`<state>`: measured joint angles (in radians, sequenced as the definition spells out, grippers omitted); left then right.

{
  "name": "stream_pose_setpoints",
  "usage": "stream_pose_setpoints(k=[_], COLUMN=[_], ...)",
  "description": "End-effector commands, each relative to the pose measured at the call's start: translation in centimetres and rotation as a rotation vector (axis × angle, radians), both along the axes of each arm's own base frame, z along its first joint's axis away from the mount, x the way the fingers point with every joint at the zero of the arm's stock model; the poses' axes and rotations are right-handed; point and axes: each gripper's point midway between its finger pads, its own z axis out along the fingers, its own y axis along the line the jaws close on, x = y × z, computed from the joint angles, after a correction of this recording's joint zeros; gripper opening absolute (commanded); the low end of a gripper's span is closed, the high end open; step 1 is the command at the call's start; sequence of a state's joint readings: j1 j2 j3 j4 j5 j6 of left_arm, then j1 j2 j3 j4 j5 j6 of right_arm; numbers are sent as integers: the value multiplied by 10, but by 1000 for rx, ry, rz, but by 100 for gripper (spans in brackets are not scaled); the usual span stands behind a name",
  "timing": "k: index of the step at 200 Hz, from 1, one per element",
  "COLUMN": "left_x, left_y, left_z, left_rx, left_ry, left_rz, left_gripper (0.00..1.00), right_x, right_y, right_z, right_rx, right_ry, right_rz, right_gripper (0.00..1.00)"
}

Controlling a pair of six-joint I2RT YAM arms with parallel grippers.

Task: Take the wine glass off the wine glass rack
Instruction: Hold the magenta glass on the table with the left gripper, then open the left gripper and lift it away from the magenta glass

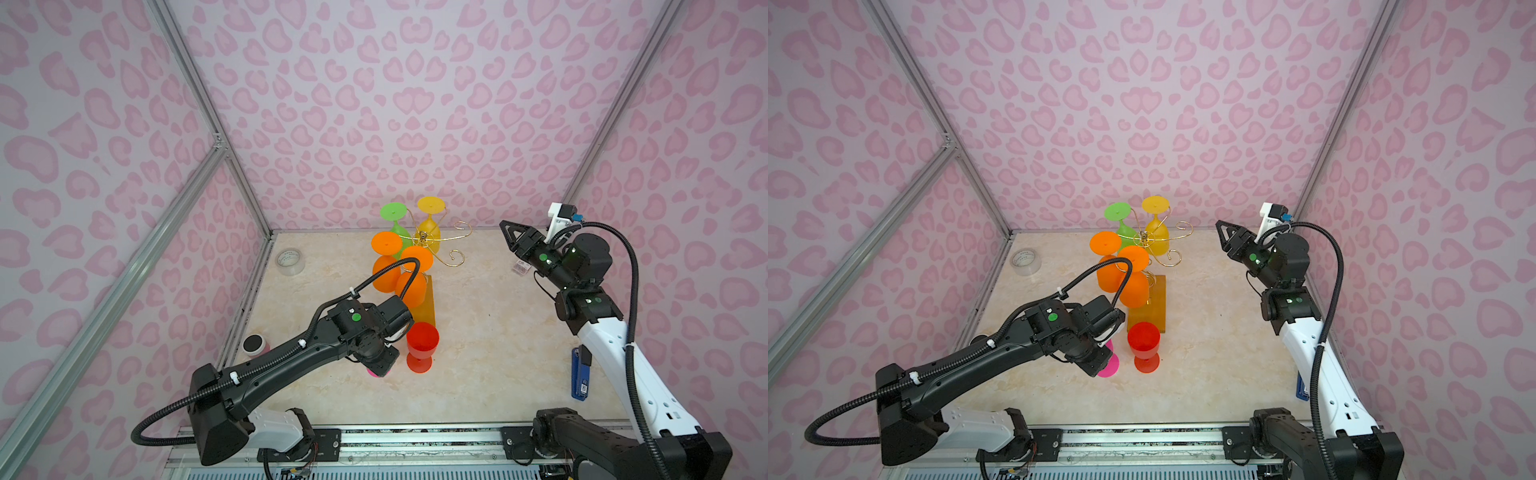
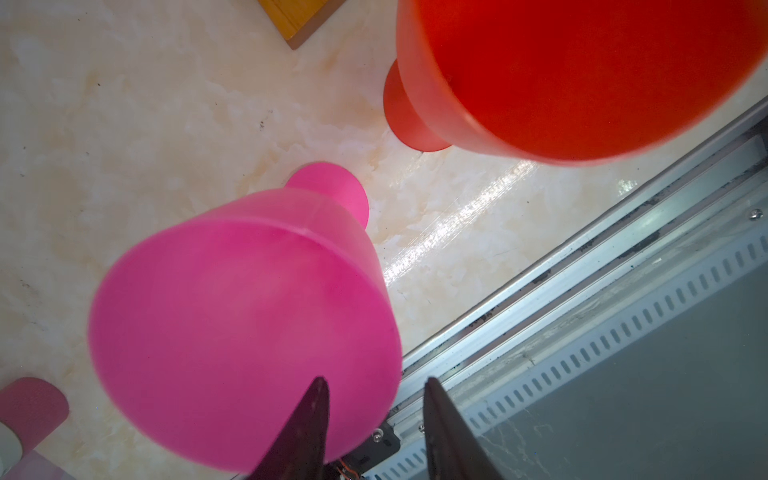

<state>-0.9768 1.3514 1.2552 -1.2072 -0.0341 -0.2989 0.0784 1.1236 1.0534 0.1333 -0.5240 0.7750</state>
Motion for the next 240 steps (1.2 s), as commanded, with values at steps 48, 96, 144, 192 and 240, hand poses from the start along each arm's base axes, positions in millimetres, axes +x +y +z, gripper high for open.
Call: stream_pose_setpoints(k=[48, 96, 144, 192, 240], left_x=[0, 1, 8, 30, 47], left_y=[1, -4, -12, -8, -2], left_z=[18, 41, 95, 166, 253], left_rx=[-20, -95, -250, -448, -797], left_ry=[-51, -89, -207, -457, -698], left_rz=[10, 5, -8, 75, 192], left_gripper=[43, 45, 48, 52, 63], right_x=[0, -1, -1, -7, -24], right_y=[2, 1, 2, 11, 50], right_z=[4, 4, 4, 14, 32], right_rx=[12, 10, 11, -3, -139], right_ry=[-23, -24, -22, -41, -71], right_rz=[11, 10, 12, 51, 128], right_gripper=[50, 50, 50, 51, 51])
